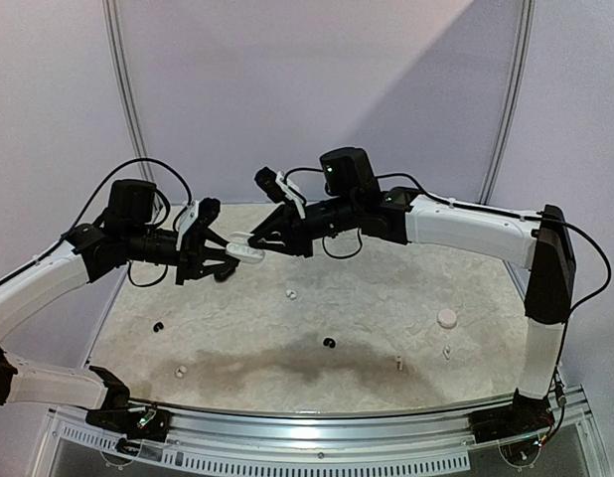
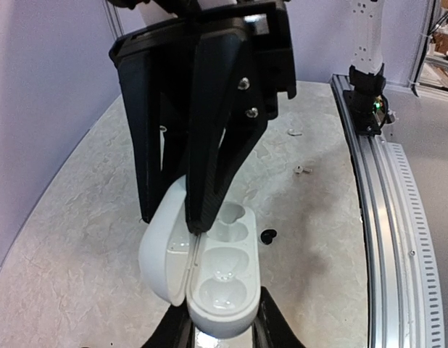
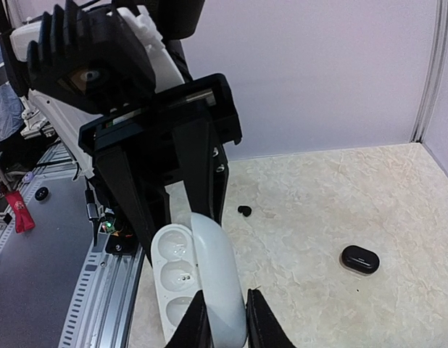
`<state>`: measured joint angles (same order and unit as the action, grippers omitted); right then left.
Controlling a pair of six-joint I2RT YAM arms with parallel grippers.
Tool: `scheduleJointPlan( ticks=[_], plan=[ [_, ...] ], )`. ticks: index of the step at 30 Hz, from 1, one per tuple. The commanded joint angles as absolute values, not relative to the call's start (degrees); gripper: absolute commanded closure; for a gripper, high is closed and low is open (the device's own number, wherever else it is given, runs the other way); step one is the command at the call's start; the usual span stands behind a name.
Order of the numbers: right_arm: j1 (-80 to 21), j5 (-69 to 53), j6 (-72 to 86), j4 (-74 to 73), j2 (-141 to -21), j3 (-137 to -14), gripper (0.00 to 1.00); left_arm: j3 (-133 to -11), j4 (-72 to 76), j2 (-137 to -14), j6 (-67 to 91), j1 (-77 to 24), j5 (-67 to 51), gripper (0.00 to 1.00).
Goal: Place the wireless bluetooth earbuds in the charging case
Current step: Pass from the left arm to the right, then pass from the right arm to the left
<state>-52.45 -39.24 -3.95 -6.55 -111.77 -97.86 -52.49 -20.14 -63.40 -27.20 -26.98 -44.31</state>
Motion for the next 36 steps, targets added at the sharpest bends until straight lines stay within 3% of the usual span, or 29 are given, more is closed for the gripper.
scheduleJointPlan(
  ticks=[1,3,5,6,10,19,21,25,31,36],
  plan=[
    [-51.85,-38.72,-4.43,-7.87,-113.07,-99.14,0.84,-51.16,-16.83,-62.76,-24.33,-27.51,-45.14,1.00],
    [-51.82,-38.45,-4.85,-7.47,-112.53,-99.14,0.85,-50.59,-15.43,-62.80,-21.38,-27.51,-43.91,0.96],
    [-51.85,-37.75,-5.07,-6.78,-111.95,-99.05,0.86,-49.97,-14.30,-62.91,-18.62,-27.47,-42.92,0.76],
    [-51.89,-37.49,-5.26,-6.30,-111.57,-99.05,0.86,-49.54,-13.73,-62.93,-17.62,-27.50,-42.75,0.70],
    [-52.03,-36.98,-5.69,-4.93,-111.10,-99.05,0.87,-47.59,-9.71,-63.11,-13.33,-27.51,-43.12,0.60],
    [-52.43,-36.00,-6.30,-3.98,-110.83,-99.12,0.87,-47.24,-7.71,-63.11,-12.27,-27.51,-44.52,0.57],
    [-52.45,-35.96,-6.49,-4.14,-110.83,-99.14,0.87,-47.28,-7.12,-63.11,-12.08,-27.51,-44.80,0.57],
    [-52.46,-35.88,-6.65,-4.22,-110.84,-99.14,0.87,-47.39,-6.92,-63.33,-12.04,-27.52,-45.31,0.71],
    [-52.45,-35.63,-6.62,-4.14,-110.83,-99.13,0.85,-47.79,-7.57,-63.60,-12.30,-27.51,-45.28,1.00],
    [-51.79,-35.96,-3.98,-3.58,-111.24,-99.10,0.71,-47.77,-8.05,-63.36,-12.75,-27.51,-44.75,1.00]
  ],
)
